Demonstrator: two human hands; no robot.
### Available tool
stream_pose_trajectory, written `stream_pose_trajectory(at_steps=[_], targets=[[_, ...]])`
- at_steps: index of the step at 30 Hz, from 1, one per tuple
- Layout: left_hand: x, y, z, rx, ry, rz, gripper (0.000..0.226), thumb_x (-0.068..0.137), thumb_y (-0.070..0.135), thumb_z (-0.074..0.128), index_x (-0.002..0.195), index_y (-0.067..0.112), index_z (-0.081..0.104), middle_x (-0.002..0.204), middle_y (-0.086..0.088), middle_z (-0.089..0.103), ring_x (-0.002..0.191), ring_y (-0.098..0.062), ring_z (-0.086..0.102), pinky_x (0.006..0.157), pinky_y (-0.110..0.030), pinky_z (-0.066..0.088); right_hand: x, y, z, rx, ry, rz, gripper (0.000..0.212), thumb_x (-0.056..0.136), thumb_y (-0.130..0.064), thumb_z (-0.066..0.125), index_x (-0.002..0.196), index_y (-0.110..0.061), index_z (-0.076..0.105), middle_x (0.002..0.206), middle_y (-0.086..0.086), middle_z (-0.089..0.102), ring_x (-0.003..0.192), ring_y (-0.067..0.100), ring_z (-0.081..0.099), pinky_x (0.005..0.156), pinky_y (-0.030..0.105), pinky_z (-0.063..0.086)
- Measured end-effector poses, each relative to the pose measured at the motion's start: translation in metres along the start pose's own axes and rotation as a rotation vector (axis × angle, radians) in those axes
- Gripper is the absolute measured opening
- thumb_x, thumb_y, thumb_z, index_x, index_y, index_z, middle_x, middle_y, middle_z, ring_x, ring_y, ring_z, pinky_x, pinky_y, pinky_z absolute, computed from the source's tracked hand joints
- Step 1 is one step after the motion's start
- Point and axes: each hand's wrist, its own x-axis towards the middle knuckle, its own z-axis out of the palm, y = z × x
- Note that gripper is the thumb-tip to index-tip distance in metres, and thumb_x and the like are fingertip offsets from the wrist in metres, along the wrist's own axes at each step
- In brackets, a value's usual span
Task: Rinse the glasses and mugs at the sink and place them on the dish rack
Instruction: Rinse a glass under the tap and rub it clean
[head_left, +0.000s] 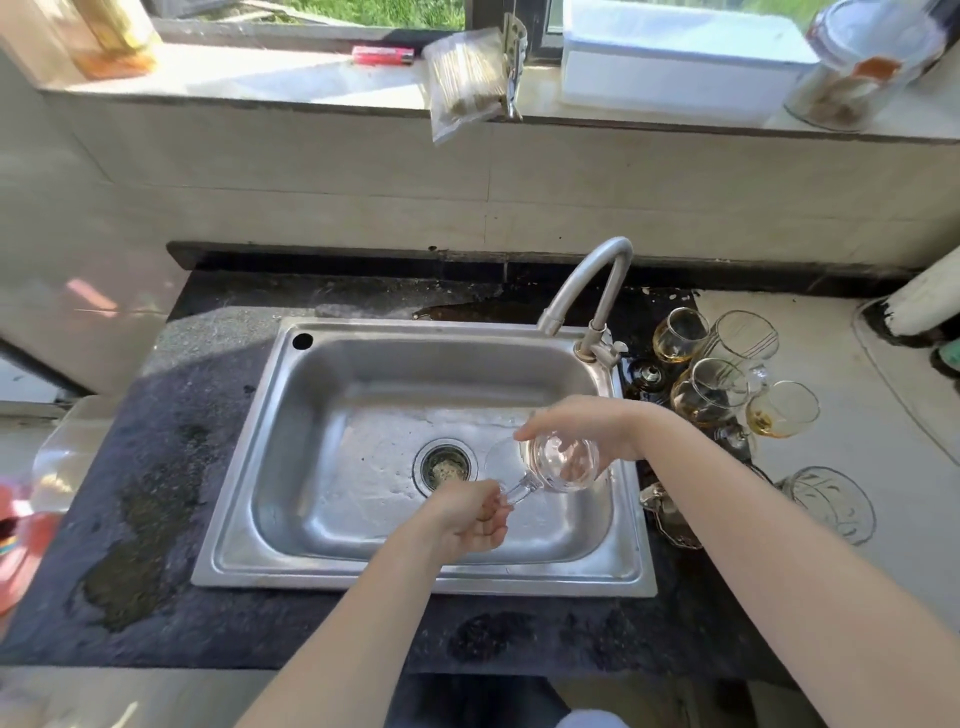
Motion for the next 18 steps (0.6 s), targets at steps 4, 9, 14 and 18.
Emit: stream_pose_trajectory(at_steps=[4, 9, 14, 18], targets=[[0.001, -0.009, 0.007, -0.177, -0.020, -0.049, 0.036, 0.102, 0.018, 0.042, 0.070, 0.004, 0.052, 0.055, -0.006, 0.059, 0.039, -0.009, 0.050, 0.043, -0.020, 0.047, -0.021, -0.005, 0.029, -0.092, 0.402, -0.116, 0.082, 0.074, -0.061, 0.067, 0.133, -0.010, 0.043, 0.114, 0.003, 0.051, 0.091, 0.017, 0.062, 0.060, 0.032, 0.060], [-0.004, -0.012, 0.012, -0.224, -0.057, 0.037, 0.031, 0.101, 0.018, 0.044, 0.074, 0.005, 0.054, 0.049, -0.002, 0.056, 0.039, -0.008, 0.048, 0.043, -0.017, 0.047, -0.031, -0.007, 0.073, -0.285, 0.768, -0.160, 0.072, 0.074, -0.057, 0.065, 0.126, -0.015, 0.037, 0.121, 0.005, 0.046, 0.108, 0.026, 0.050, 0.076, 0.035, 0.045], [-0.024, -0.015, -0.008, -0.065, -0.163, 0.106, 0.024, 0.098, 0.020, 0.049, 0.085, 0.003, 0.060, 0.056, -0.001, 0.056, 0.055, -0.013, 0.050, 0.056, -0.023, 0.051, -0.042, -0.015, 0.081, -0.239, 0.849, -0.163, 0.048, 0.074, -0.041, 0.068, 0.106, -0.017, 0.042, 0.111, 0.007, 0.050, 0.095, 0.026, 0.054, 0.069, 0.033, 0.041], [-0.047, 0.000, -0.038, 0.150, -0.170, 0.174, 0.030, 0.093, 0.039, 0.055, 0.100, 0.013, 0.067, 0.094, -0.002, 0.068, 0.083, -0.019, 0.065, 0.074, -0.035, 0.055, -0.063, -0.021, 0.079, 0.106, 0.792, -0.285, 0.056, 0.073, -0.032, 0.077, 0.118, -0.018, 0.046, 0.110, 0.001, 0.052, 0.094, 0.018, 0.057, 0.069, 0.034, 0.054]])
